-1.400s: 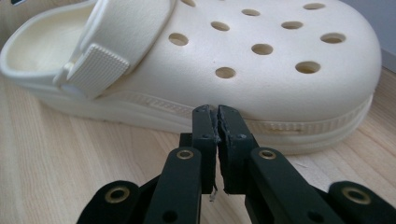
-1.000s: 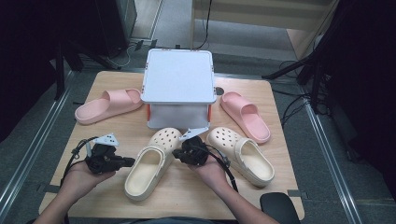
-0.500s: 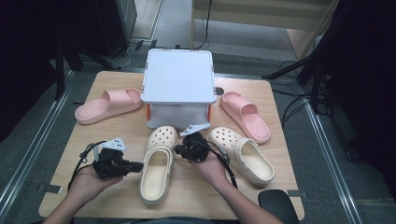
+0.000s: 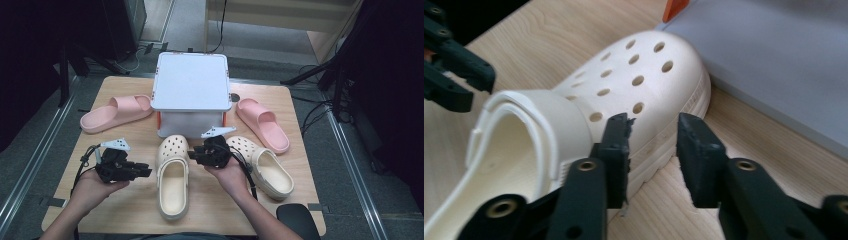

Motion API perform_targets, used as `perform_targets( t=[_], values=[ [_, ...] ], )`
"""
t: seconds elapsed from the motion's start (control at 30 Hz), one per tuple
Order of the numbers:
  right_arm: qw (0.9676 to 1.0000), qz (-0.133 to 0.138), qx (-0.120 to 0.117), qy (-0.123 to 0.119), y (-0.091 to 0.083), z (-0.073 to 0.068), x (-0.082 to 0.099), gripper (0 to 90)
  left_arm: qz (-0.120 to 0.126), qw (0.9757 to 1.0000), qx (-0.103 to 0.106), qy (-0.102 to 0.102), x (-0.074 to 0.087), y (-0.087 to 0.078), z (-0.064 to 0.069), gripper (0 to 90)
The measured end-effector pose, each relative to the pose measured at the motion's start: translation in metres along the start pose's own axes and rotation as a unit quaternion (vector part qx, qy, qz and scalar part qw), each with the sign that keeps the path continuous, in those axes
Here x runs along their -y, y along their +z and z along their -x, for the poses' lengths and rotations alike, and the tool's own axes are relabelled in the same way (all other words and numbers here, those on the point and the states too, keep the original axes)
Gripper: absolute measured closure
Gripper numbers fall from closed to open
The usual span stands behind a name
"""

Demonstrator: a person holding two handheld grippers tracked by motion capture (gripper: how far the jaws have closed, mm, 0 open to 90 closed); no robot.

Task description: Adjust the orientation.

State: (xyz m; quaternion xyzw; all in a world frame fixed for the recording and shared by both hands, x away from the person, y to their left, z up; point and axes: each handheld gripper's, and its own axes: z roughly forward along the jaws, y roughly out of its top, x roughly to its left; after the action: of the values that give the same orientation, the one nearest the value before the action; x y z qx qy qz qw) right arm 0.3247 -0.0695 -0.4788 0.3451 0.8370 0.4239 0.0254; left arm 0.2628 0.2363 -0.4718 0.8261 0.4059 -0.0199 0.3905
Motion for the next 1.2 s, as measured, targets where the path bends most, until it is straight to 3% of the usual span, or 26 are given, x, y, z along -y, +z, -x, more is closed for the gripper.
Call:
perform_targets(
  t=[0.23, 0.53, 0.7, 1.0, 1.07, 1.2],
  values=[
    [1.0000, -0.001, -0.006, 0.006, -0.016, -0.009, 0.003, 62.1, 0.014, 0.9999, 0.003, -0.004, -0.018, -0.002, -0.008, 66.6],
    [0.9998, 0.009, -0.008, 0.013, -0.032, -0.019, 0.011, 56.5, 0.017, 0.9997, -0.004, 0.016, -0.054, -0.008, -0.015, 69.1],
    [0.9999, 0.002, -0.007, -0.008, -0.032, -0.031, 0.018, 54.9, 0.026, 0.9993, -0.009, 0.026, -0.082, -0.013, -0.019, 75.8],
    [0.9999, 0.001, -0.004, -0.011, -0.033, -0.042, 0.023, 51.4, 0.031, 0.9990, -0.018, 0.029, -0.117, -0.019, -0.026, 83.1],
    [0.9999, -0.006, 0.001, -0.015, -0.029, -0.043, 0.028, 49.2, 0.035, 0.9984, -0.025, 0.037, -0.132, -0.025, -0.028, 84.6],
    [0.9998, -0.017, 0.005, -0.009, -0.023, -0.043, 0.031, 45.9, 0.051, 0.9980, -0.018, 0.033, -0.145, -0.030, -0.033, 84.8]
  ],
)
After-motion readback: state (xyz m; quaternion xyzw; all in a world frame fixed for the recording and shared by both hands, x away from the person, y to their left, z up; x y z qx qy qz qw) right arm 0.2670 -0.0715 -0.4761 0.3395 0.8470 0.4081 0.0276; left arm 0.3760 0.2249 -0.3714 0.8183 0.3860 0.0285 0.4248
